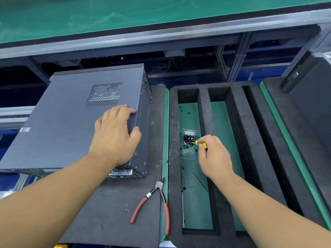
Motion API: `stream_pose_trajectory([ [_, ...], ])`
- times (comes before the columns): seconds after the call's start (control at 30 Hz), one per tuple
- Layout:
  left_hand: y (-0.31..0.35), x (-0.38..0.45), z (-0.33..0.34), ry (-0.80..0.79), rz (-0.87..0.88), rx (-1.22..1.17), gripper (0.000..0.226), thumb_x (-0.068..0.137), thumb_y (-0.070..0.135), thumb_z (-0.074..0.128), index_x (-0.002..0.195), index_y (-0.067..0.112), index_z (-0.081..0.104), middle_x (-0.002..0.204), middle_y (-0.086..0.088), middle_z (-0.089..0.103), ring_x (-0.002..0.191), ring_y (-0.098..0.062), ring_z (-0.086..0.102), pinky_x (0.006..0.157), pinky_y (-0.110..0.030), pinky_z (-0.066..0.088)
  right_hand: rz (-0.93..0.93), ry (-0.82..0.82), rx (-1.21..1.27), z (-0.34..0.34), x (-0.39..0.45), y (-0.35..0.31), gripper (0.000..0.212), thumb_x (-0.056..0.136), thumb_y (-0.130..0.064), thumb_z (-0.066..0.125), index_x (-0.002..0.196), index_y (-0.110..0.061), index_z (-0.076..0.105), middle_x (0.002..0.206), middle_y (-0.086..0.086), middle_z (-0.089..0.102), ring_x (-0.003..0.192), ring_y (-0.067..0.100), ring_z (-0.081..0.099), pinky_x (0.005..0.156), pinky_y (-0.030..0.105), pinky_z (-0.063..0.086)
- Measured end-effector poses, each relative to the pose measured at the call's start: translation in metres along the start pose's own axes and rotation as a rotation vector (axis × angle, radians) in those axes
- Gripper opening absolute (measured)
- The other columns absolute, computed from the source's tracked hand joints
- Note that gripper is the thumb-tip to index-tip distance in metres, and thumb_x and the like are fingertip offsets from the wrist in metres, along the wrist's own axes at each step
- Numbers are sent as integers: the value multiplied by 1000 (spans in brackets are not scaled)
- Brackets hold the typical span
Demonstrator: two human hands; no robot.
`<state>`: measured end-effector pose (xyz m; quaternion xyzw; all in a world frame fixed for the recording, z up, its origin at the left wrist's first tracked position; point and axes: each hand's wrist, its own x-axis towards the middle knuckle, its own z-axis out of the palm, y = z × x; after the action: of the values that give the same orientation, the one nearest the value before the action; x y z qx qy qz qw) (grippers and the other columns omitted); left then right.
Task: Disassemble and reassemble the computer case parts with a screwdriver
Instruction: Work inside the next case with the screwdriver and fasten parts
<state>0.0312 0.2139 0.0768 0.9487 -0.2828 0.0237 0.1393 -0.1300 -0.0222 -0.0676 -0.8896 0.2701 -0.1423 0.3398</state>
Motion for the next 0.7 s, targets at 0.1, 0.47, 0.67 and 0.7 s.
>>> stream_pose_trajectory([
  [0.1,1,-1,0,4,1,-2,50,86,44,44,134,30,49,146,7,45,136,-20,37,112,-50,30,-52,-12,-137,5,8,-7,14,98,-17,58,108,-23,66,100,-1,64,84,24,62,76,39,48],
  [0.47,0,-1,1,22,5,-8,50,85,45,42,133,31,49,143,10,46,134,-18,38,111,-47,30,-124,9,-385,16,8,-5,13,94,-24,62,106,-29,66,93,-6,65,86,24,61,72,39,44],
  [0.67,-1,-1,2,32,8,-4,49,86,46,41,132,31,50,142,10,47,133,-17,38,111,-46,31,-109,1,-357,15,8,-6,14,96,-24,59,108,-29,65,96,-5,65,89,23,60,74,40,44],
  [0.7,-1,-1,1,31,8,-5,49,85,46,41,132,31,50,142,10,47,133,-17,38,111,-46,31,-102,-3,-336,14,8,-6,14,96,-24,58,108,-28,65,96,-5,65,89,23,60,76,40,45],
])
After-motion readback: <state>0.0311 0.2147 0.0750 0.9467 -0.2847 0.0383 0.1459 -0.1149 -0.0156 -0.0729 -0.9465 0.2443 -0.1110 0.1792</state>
